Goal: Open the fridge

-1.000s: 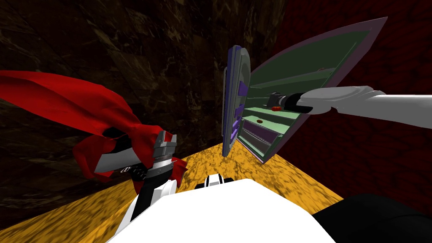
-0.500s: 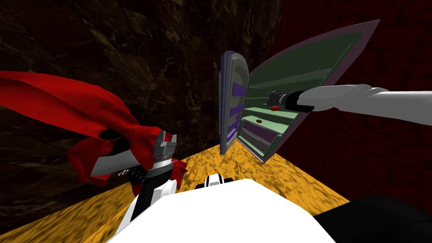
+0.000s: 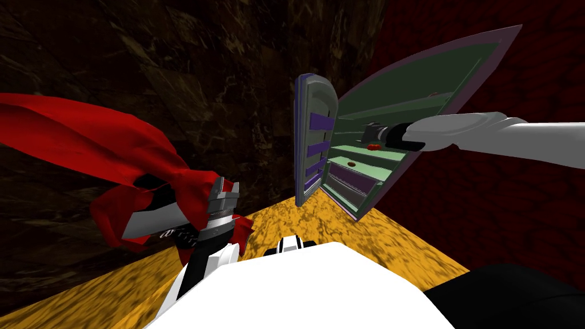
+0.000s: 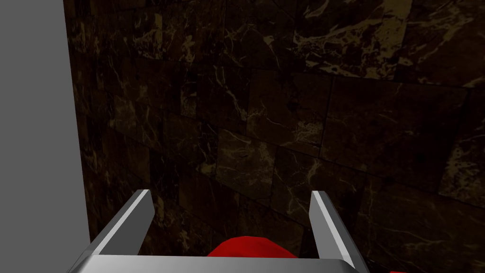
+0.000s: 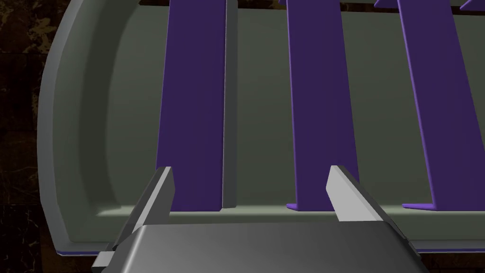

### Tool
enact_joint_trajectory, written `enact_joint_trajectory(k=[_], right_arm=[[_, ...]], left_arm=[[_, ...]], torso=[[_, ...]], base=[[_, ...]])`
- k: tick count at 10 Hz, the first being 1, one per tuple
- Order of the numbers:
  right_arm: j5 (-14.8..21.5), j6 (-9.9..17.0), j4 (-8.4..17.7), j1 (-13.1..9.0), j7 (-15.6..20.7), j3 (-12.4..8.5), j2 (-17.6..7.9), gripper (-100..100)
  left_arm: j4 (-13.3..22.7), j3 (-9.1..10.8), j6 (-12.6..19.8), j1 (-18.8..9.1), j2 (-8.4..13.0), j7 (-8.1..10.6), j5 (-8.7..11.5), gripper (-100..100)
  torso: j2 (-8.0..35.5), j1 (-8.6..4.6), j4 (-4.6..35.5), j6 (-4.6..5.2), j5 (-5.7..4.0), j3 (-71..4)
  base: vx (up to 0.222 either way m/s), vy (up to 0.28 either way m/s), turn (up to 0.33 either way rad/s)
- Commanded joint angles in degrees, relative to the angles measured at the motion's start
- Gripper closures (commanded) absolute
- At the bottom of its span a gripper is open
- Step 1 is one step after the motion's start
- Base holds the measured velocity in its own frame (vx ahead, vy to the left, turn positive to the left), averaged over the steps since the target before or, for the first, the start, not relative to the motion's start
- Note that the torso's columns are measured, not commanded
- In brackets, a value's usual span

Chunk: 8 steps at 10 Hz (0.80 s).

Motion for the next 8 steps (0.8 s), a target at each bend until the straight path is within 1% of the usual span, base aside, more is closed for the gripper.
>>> enact_joint_trajectory(k=[1,2,4,5,6,7,8], right_arm=[[-0.7,-0.9,0.5,-0.2,-0.8,-0.3,-1.6,-100],[-1.3,-1.8,1.1,-0.5,-1.6,-0.5,-3.2,-100],[-2.0,-2.7,1.6,-0.7,-2.4,-0.8,-4.8,-100],[-2.7,-3.6,2.2,-0.9,-3.2,-1.0,-6.4,-100],[-3.1,-4.0,2.5,-1.0,-3.6,-1.2,-7.2,-100],[-3.1,-4.0,2.5,-1.0,-3.6,-1.2,-7.2,-100],[-3.5,-4.1,2.7,0.2,-3.0,-2.4,-7.2,-100]], left_arm=[[0.0,0.00,0.0,0.0,0.0,0.00,0.0,0],[0.0,0.00,0.0,0.0,0.0,0.00,0.0,0],[0.0,0.00,0.0,0.0,0.0,0.00,0.0,0],[0.0,0.00,0.0,0.0,0.0,0.00,0.0,0],[0.0,0.00,0.0,0.0,0.0,0.00,0.0,0],[0.0,0.00,0.0,0.0,0.0,0.00,0.0,0],[0.0,0.00,0.0,0.0,0.0,0.00,0.0,0]], torso=[[0.0,0.05,0.0,-0.01,0.02,0.0],[-0.1,0.05,0.0,0.01,0.04,-0.1],[-0.1,0.01,0.0,-0.02,0.00,-0.1],[-0.1,0.03,0.0,-0.02,0.01,0.0],[0.0,0.04,0.0,0.00,0.02,0.0],[0.0,0.01,0.0,-0.01,0.01,0.0],[0.0,0.01,0.0,-0.01,-0.01,0.0]], base=[[0.017,-0.009,-0.090],[0.036,-0.015,-0.116],[0.041,-0.013,-0.074],[0.038,-0.007,-0.101],[0.034,-0.015,-0.092],[0.019,-0.011,-0.016],[0.007,-0.003,0.002]])
